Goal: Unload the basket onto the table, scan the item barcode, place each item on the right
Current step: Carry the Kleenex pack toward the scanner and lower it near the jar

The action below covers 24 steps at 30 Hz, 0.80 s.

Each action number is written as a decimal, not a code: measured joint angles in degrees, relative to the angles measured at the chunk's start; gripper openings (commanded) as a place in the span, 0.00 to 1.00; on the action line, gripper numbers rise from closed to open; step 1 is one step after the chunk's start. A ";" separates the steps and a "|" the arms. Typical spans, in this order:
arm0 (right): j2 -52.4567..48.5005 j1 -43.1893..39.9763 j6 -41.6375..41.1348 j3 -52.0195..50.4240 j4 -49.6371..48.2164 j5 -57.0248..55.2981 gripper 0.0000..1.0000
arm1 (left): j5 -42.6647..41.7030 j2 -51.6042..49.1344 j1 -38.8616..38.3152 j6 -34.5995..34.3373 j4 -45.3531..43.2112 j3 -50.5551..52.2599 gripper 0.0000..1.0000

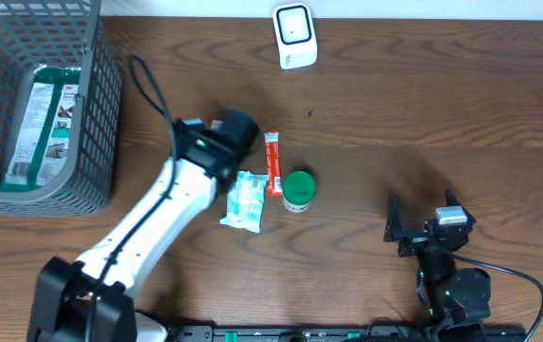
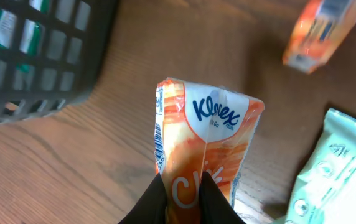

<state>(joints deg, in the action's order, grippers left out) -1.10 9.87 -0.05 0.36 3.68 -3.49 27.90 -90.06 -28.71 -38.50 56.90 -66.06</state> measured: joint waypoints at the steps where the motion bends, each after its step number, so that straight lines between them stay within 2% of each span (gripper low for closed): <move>1: 0.00 0.00 -0.02 0.00 0.04 0.00 0.99 | 0.74 -0.39 -0.72 -0.28 -1.07 1.03 0.07; 6: 0.00 0.00 -0.02 0.00 0.02 0.00 0.99 | 4.37 -3.82 -2.58 -0.92 -3.56 2.62 0.07; 16: 0.00 0.00 0.00 0.00 0.02 0.00 0.99 | 8.74 -18.51 -2.97 -0.46 -8.87 2.64 0.07; 20: 0.00 0.00 -0.02 0.00 0.02 0.00 0.99 | 9.55 -19.17 -3.02 -0.22 -9.66 2.64 0.08; 21: 0.00 0.00 -0.02 0.00 0.02 0.00 0.99 | 9.53 -19.17 -3.02 -0.22 -9.70 2.64 0.12; 22: 0.00 0.00 -0.02 0.00 0.02 0.00 0.99 | 9.51 -19.17 -3.02 -0.22 -9.70 2.64 0.25; 24: 0.00 0.00 -0.02 0.00 0.02 0.00 0.99 | 9.29 -19.17 -3.02 0.11 -9.75 2.64 0.29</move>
<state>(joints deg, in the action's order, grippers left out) -1.10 9.87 -0.08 0.36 3.70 -3.49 37.19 -109.23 -31.73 -38.39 47.16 -63.42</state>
